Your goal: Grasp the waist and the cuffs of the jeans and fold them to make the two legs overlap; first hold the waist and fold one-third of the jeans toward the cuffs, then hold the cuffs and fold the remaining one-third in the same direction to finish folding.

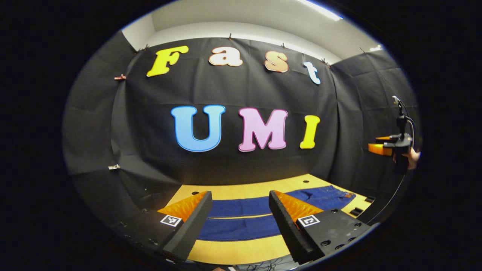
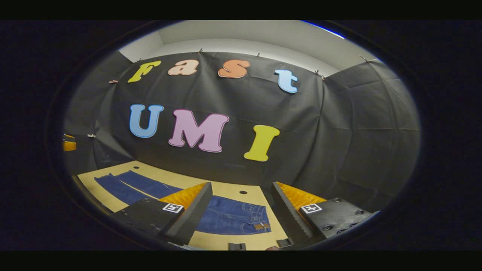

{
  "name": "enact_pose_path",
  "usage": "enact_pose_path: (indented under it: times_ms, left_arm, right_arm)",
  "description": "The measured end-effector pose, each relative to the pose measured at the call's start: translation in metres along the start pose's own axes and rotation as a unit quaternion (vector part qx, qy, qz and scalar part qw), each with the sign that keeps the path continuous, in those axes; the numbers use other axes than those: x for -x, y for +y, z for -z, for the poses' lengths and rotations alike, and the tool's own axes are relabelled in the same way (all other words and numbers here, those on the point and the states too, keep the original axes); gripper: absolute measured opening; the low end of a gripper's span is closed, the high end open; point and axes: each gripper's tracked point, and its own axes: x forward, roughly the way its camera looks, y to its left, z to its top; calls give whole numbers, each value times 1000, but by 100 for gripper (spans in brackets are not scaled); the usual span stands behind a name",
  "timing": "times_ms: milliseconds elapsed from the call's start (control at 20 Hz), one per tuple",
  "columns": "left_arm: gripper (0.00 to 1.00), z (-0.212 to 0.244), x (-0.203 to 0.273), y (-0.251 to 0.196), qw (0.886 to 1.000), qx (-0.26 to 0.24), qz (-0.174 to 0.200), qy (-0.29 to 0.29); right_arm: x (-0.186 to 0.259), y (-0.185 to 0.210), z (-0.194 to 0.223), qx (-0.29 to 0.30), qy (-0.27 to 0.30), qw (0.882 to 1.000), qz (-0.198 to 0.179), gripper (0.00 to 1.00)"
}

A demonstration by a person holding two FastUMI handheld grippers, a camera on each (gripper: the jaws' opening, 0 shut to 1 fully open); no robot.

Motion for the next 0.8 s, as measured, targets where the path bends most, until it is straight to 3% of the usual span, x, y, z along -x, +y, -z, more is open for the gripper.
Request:
enact_pose_path:
  times_ms: [200,350,550,700,800]
  left_arm:
    - [96,38,-21,24,998,-5,35,49]
    - [96,57,-46,35,994,-27,64,81]
    - [96,90,-90,46,986,-38,96,130]
    - [96,134,-126,51,967,-73,135,205]
    - [97,167,-145,56,948,-91,161,259]
  right_arm:
    - [-27,-18,22,28,21,999,-23,97]
    - [-49,-13,57,63,41,993,-86,96]
    - [-88,-4,139,63,134,977,-150,97]
    - [-120,10,212,103,215,947,-217,97]
    - [-122,18,252,115,272,918,-263,97]
